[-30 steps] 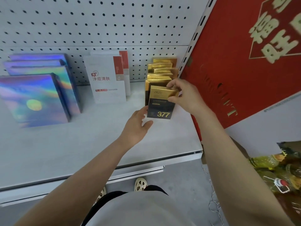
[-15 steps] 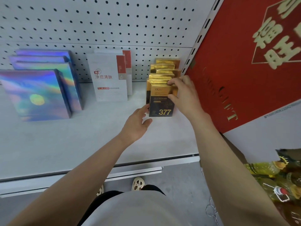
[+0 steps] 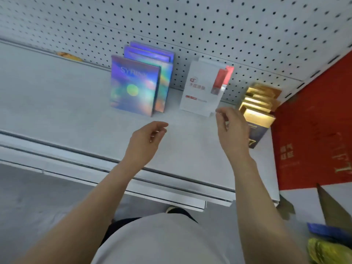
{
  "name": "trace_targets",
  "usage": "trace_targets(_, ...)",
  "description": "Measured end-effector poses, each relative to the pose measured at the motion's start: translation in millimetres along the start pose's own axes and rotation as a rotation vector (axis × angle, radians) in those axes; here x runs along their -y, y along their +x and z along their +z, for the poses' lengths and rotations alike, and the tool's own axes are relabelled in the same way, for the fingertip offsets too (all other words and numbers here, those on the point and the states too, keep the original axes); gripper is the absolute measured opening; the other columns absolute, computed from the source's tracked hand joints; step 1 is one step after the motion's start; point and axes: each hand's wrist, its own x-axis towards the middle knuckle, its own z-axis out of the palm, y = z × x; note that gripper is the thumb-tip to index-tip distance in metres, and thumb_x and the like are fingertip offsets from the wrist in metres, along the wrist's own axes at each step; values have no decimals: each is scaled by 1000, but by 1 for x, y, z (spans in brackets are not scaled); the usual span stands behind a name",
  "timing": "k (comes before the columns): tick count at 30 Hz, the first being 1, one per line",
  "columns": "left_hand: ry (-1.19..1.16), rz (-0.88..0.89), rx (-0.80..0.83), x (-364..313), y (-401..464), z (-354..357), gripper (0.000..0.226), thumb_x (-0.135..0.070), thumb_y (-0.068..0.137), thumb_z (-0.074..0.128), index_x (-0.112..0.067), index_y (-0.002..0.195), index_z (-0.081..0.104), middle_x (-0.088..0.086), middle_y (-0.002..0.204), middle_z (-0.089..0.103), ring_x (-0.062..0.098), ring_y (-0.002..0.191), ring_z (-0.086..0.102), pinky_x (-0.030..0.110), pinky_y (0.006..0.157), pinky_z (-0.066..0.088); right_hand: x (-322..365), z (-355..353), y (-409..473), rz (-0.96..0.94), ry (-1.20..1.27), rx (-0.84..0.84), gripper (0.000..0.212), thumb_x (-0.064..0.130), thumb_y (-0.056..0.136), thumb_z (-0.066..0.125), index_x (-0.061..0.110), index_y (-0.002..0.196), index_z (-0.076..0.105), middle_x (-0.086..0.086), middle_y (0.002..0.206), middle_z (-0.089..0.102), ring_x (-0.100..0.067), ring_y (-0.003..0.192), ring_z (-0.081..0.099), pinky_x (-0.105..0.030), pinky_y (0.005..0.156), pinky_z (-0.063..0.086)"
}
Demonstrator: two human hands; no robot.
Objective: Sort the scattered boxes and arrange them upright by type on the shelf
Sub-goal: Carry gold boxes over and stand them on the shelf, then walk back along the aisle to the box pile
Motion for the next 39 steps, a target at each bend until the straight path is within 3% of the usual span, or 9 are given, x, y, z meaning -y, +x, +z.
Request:
trace_targets(5,-27,-97,-183,50,-38,-108,22,-18,96,56,-37,106,64,-12,99,71,9,92,66,27,84,53,98,86,-29,-81,97,204,17,21,100,50,19,109,65,1,100,65,-20,91,60,-41,81,51)
trace_targets(10,-7,-193,-360,108,-80,-230,22,-17,97,55,-32,110,66,-12,100,71,5,93,66,28,87,54,215,176,-62,-194,172,363,25,30,97,45,20,110,65,3,101,67,-19,92,61,-40,82,52)
trace_targets(15,-8,-282,-516,163,-121,-340,23,-16,97,53,-32,109,65,-11,98,71,8,94,66,31,88,53,328,253,-93,-310,253,486,19,22,101,50,18,113,65,3,103,66,-17,94,60,-33,83,50)
trace_targets(22,-33,-400,-714,229,-159,-447,25,-16,97,54,-37,106,63,-15,95,70,9,92,67,30,86,53,447,333,-109,-489,287,667,21,25,100,49,20,115,63,4,105,66,-16,95,60,-39,84,52)
trace_targets(32,-12,-529,-850,312,-125,-581,23,-17,97,53,-34,108,63,-21,93,66,2,90,65,15,78,47,595,467,-62,-595,331,761,23,27,102,48,20,118,62,4,109,66,-10,96,57,-29,83,50)
trace_targets(39,27,-552,-929,354,-70,-707,22,-15,97,54,-33,106,63,-16,92,68,7,90,67,16,79,48,704,557,-7,-595,409,772,22,23,101,49,21,117,63,8,105,65,-11,96,58,-38,85,52)
